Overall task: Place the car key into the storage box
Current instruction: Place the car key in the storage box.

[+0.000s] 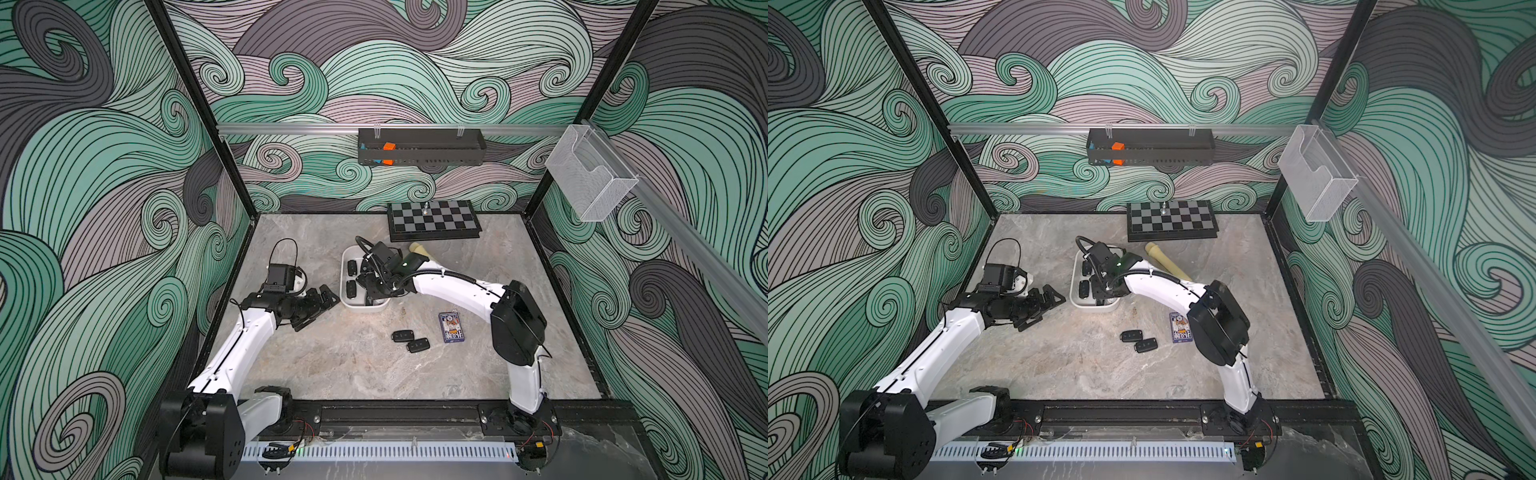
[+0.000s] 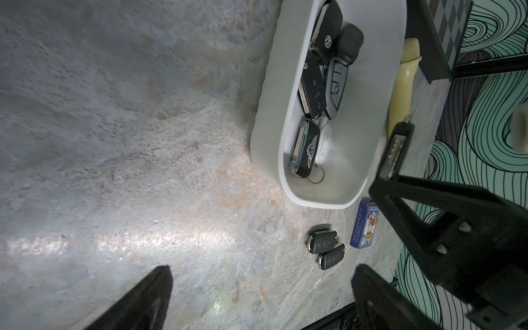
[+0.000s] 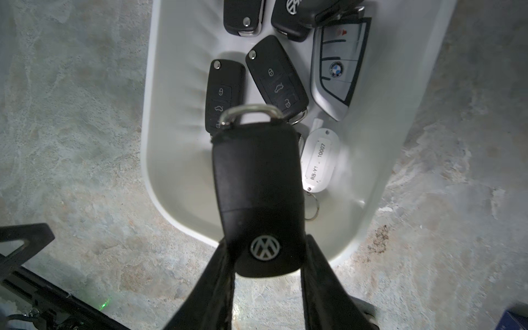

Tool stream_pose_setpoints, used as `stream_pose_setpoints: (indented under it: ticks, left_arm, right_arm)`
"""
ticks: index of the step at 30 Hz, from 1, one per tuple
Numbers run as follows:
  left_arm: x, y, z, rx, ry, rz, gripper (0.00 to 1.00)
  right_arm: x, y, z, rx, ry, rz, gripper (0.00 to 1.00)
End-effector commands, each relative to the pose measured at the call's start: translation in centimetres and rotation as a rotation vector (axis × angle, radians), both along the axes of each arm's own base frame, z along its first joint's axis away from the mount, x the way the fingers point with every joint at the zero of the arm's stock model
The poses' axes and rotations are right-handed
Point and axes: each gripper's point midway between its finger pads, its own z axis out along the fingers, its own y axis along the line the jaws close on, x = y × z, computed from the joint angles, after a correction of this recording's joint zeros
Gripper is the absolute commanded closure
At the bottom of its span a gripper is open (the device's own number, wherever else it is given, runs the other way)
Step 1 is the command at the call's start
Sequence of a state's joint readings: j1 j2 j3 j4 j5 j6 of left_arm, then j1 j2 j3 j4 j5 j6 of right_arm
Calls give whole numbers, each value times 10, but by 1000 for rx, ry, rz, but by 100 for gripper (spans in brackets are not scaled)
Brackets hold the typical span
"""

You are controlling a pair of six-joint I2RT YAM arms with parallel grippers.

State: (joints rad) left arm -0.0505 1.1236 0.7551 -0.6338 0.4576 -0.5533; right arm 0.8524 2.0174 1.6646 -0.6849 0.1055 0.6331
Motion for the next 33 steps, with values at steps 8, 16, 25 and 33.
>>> stream_pose_setpoints:
  ticks: [8, 16, 25, 33]
  left_arm:
    - [-5, 8, 2, -2, -13, -4, 1]
    - [-2, 9, 3, -15, -20, 7, 1]
    - [-1, 9, 4, -23, -26, 10, 1]
    - [-1, 10, 1, -22, -10, 13, 1]
  right_arm:
    - [21, 12, -33, -88, 37, -81, 73]
    - [31, 13, -53, -150, 51, -116, 73]
    - [33, 19, -59, -157, 70, -114, 62]
    - [39, 26, -17, -86, 11, -103, 45]
